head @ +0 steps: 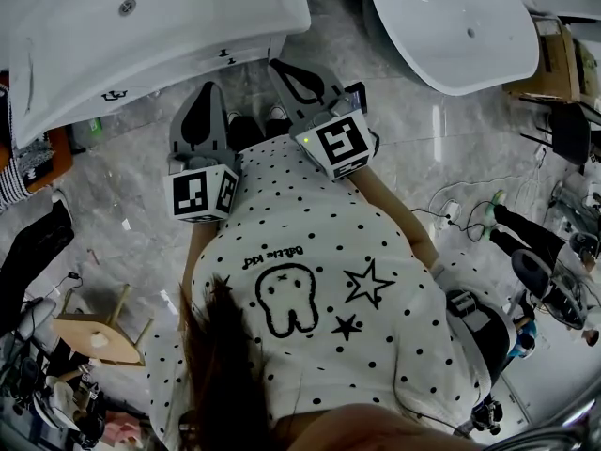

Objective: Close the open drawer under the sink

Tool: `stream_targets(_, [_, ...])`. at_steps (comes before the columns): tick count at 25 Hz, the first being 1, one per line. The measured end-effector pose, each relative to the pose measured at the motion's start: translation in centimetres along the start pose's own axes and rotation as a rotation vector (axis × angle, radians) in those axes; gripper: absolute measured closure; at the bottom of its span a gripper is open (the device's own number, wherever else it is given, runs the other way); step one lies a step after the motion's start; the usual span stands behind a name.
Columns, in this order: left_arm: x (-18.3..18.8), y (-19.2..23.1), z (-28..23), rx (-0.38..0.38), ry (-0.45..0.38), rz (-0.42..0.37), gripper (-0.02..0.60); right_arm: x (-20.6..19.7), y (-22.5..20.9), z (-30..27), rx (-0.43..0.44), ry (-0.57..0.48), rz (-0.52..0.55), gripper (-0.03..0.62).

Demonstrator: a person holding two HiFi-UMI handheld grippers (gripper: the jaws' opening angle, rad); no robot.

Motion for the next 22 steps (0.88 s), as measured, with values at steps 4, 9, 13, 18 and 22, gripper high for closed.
stream_targets(4, [0.1,-0.09,-0.08,-0.002,0.002,-0.001,0.577,0.09,-0.05,0.01,0.0,0.002,0.002,0.58])
stream_targets(9, [-0.03,-0.09,-0.08,-0.003,0.004,0.0,0.577,-0.1,-0.06,0.03,0.0,0.005,-0.006,0.58])
stream_targets(13, [-0.16,-0.11,0.01,0.0,0.005,0.002,0.577,-0.22,-0.06,0.09,0.003,0.004,-0.012,0.58])
stream_targets(18, [-0.2,-0.05,0.11,0.006,0.002,0.008,0.577,-0.19,0.17,0.06,0.017,0.006,0.006,0.58])
stream_targets(22, [-0.28,0.03,0.18,0.007,0.001,0.013,0.577,-0.26,0.22,0.07,0.017,0.005,0.003,0.58])
Point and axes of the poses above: the fingertips, and each gripper's own axes: z backward along the fingers, y to its left, x out of its top, the point moved 7 cm from there along z, backward along the fingers, and after that the axes turned 9 degrees about y, right-handed, at the moved point
